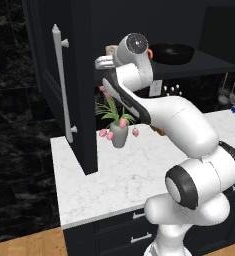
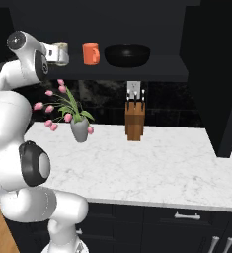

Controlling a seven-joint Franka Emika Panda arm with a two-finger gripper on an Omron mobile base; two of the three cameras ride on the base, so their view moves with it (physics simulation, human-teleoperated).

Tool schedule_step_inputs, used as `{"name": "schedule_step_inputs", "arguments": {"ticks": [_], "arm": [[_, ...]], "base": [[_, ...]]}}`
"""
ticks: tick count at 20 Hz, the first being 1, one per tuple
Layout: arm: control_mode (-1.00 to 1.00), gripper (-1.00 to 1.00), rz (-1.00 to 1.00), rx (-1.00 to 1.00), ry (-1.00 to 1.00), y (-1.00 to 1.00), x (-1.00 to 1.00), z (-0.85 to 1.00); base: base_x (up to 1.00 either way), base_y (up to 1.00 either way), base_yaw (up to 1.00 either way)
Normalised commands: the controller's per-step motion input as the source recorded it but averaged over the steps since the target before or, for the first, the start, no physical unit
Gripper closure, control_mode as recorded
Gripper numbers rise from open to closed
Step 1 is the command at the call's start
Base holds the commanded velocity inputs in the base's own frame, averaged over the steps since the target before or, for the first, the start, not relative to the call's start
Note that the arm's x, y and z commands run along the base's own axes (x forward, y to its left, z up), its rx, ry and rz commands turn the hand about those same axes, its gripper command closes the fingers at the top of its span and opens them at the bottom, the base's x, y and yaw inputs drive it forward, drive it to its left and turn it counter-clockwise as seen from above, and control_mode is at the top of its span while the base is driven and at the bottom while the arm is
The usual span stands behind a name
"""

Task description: Gather all objects into one cabinet and sort the glasses and bowls to opposite sides.

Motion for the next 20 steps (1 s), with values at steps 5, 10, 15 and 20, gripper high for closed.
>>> {"name": "schedule_step_inputs", "arguments": {"ticks": [5, 10, 15, 20], "arm": [[-1.0, -1.0, -0.14, 0.0, 0.0, -0.29, -0.99, 0.0], [-1.0, -1.0, -0.2, 0.0, 0.0, -0.55, -1.0, 0.0], [-1.0, -1.0, -0.2, 0.0, 0.0, -0.66, -1.0, 0.0], [-1.0, -1.0, -0.2, 0.0, 0.0, -0.81, -1.0, 0.0]], "base": [[0.0, 0.0, 0.0], [0.0, 0.0, 0.0], [0.0, 0.0, 0.0], [0.0, 0.0, 0.0]]}}
